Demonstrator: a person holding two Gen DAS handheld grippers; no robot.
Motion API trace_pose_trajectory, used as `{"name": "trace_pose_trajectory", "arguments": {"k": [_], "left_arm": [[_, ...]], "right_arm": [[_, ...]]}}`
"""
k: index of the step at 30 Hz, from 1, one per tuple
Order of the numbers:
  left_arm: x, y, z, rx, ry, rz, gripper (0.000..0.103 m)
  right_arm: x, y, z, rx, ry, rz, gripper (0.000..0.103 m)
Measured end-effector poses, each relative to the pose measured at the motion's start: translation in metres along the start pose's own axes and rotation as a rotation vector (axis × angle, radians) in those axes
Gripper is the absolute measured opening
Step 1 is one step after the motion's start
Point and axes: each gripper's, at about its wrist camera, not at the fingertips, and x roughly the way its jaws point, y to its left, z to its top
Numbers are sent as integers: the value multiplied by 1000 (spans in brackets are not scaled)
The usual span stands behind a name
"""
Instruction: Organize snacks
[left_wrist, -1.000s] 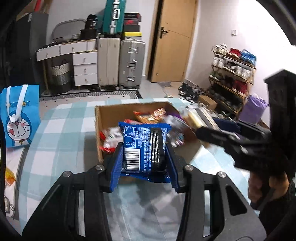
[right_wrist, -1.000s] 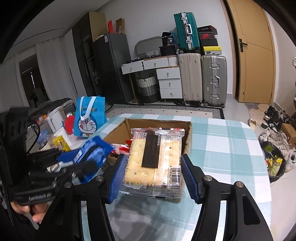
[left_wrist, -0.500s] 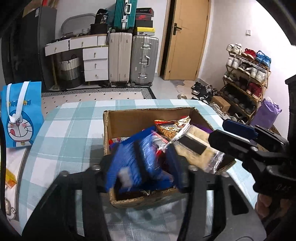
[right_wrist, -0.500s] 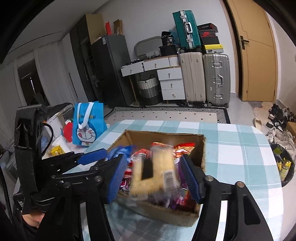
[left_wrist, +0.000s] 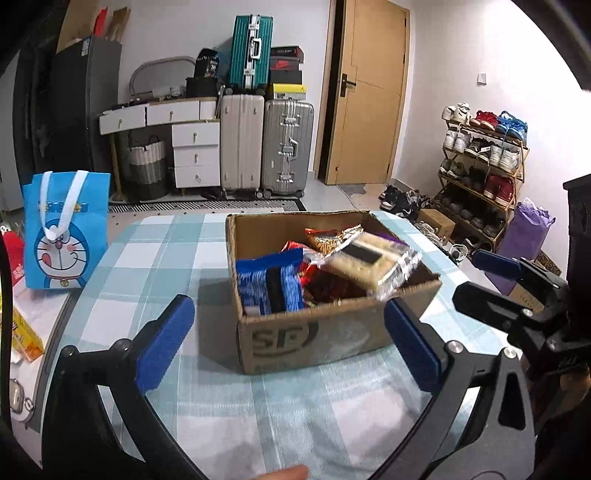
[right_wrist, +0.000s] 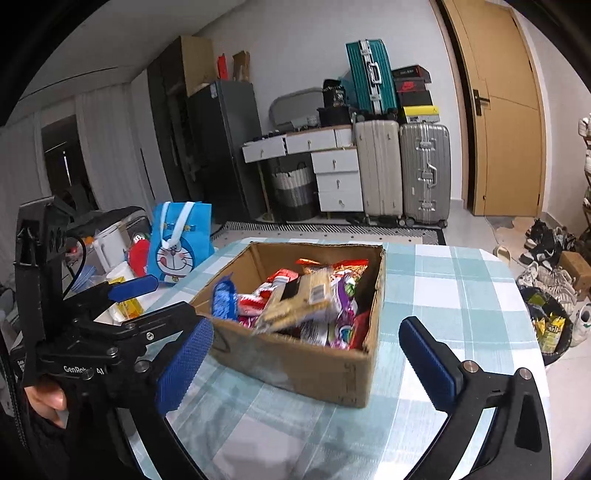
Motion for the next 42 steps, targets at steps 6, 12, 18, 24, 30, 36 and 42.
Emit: {"name": "trace_pose_trajectory", "arguments": {"k": [6,12,18,24,30,36,42], "left_arm": [[-20,-1,-29,-2,-20,-12,102],[-29,-4,-54,32,-77,10,102],[-27,-4,-67,33,-105,46,103],[-25,-2,-71,22,-119,33,103],[-24,0,-69,20,-121,27,102],[-25,2,-69,25,-133,31,103],[-23,2,-68,31,-130,32,103]], "right_arm": [[-17,4,-29,-11,-44,5,103],[-25,10,-52,-28,-101,7,103],[-29,14,-65,-49,-150,1,103],[-28,15,-69,-74,-168,-24,103],[-28,17,-76,-93,-183,-43,103],[-30,21,-78,-116,-194,-67,103],[-29,23,-77,-134,-191,-71,103]]}}
